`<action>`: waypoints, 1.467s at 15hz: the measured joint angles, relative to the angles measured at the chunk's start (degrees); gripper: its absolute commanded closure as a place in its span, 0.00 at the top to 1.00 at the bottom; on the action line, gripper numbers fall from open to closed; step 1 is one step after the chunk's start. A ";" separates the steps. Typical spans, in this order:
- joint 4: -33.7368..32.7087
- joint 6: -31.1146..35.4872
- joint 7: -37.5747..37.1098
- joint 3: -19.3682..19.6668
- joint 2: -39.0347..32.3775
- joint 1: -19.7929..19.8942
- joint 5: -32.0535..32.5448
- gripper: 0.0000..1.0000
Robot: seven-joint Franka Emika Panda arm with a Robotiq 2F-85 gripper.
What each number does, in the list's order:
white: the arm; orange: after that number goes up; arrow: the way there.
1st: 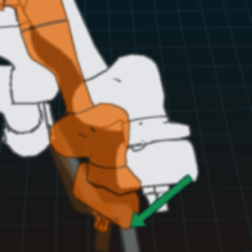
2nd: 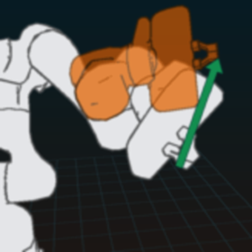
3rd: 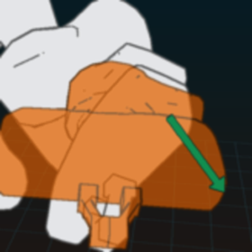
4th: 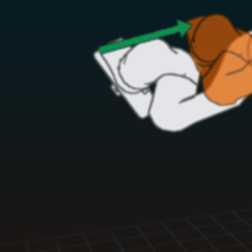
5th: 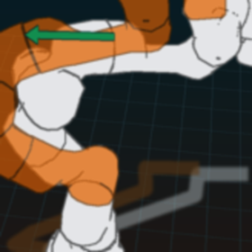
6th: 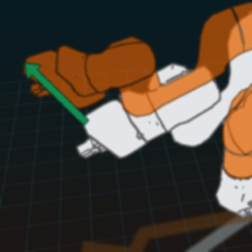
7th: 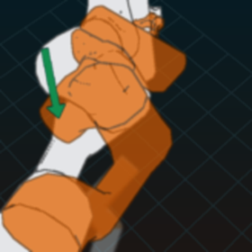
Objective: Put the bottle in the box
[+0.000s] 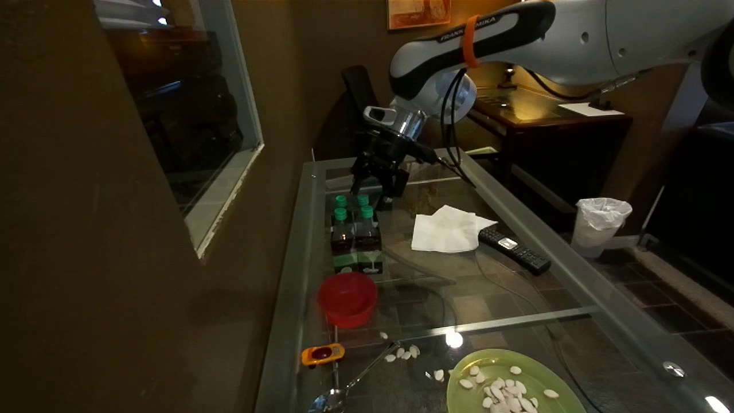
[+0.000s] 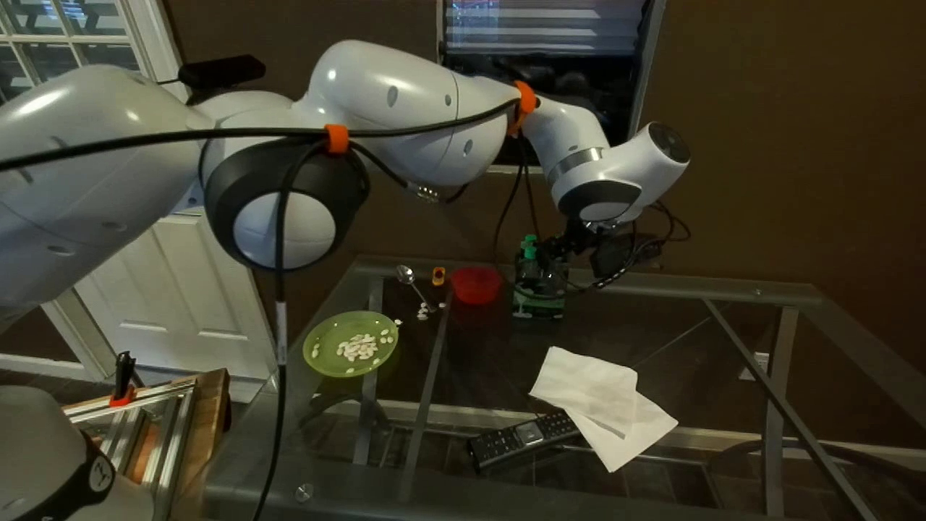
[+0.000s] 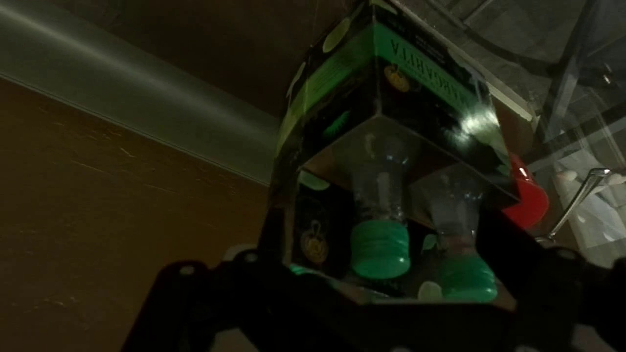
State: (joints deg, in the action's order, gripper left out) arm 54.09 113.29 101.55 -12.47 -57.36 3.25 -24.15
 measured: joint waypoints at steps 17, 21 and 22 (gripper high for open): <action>19.68 9.08 -41.75 10.32 23.24 -7.36 23.13 1.00; 29.92 13.02 -58.68 12.61 28.98 -12.72 25.31 1.00; 32.47 13.42 -62.75 13.01 30.39 -13.94 25.39 1.00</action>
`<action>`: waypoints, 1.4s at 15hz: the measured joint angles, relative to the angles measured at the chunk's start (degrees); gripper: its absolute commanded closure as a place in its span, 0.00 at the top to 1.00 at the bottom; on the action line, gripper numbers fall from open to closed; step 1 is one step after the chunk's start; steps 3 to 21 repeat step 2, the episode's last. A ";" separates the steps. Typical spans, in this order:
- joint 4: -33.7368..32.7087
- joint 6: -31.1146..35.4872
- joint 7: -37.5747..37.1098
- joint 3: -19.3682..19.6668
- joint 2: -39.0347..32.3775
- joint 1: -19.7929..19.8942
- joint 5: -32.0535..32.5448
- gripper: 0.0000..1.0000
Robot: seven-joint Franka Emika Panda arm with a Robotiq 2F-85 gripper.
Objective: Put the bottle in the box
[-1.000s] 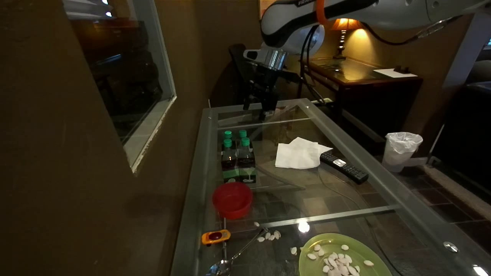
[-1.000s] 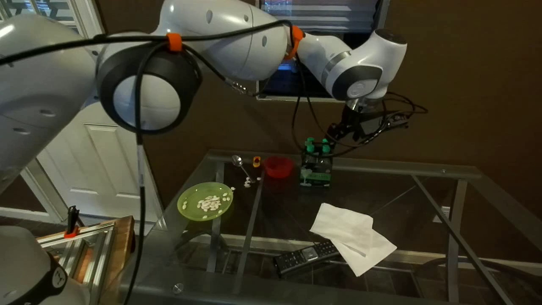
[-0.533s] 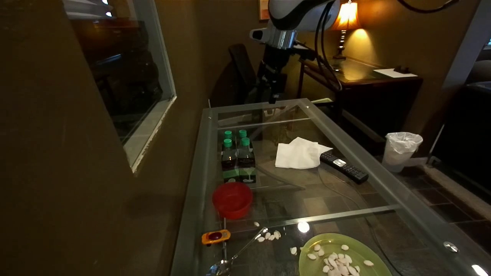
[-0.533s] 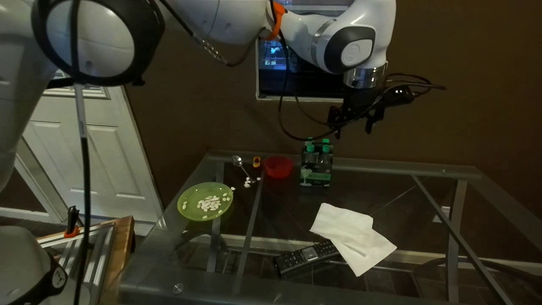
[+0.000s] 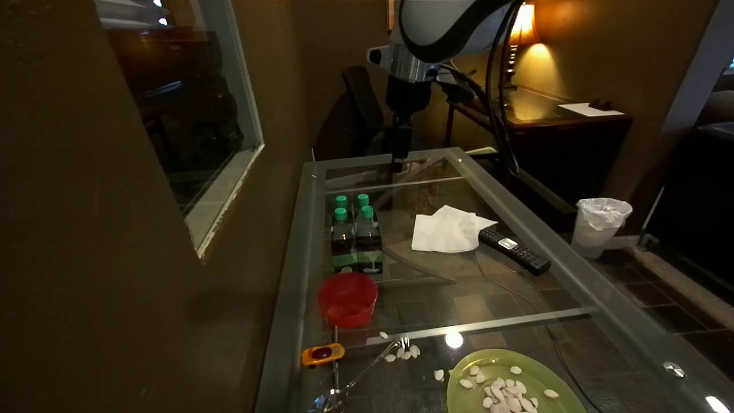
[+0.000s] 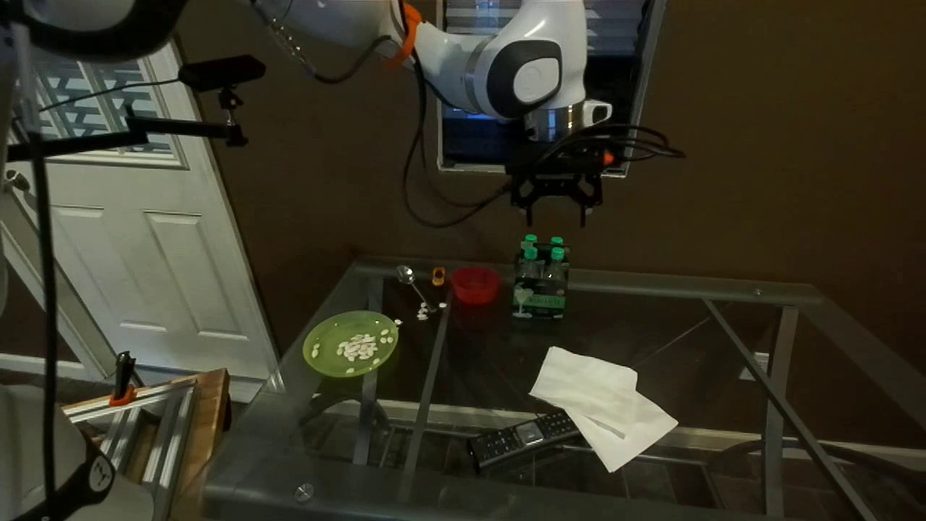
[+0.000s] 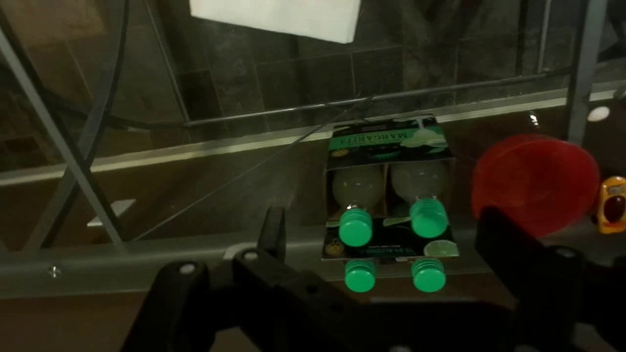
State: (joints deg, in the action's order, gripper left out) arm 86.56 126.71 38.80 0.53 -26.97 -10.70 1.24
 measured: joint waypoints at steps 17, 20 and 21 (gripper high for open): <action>3.94 0.82 -4.28 0.39 2.39 -1.47 0.07 1.00; 3.94 0.82 -4.28 0.39 2.39 -1.47 0.07 1.00; 3.94 0.82 -4.28 0.39 2.39 -1.47 0.07 1.00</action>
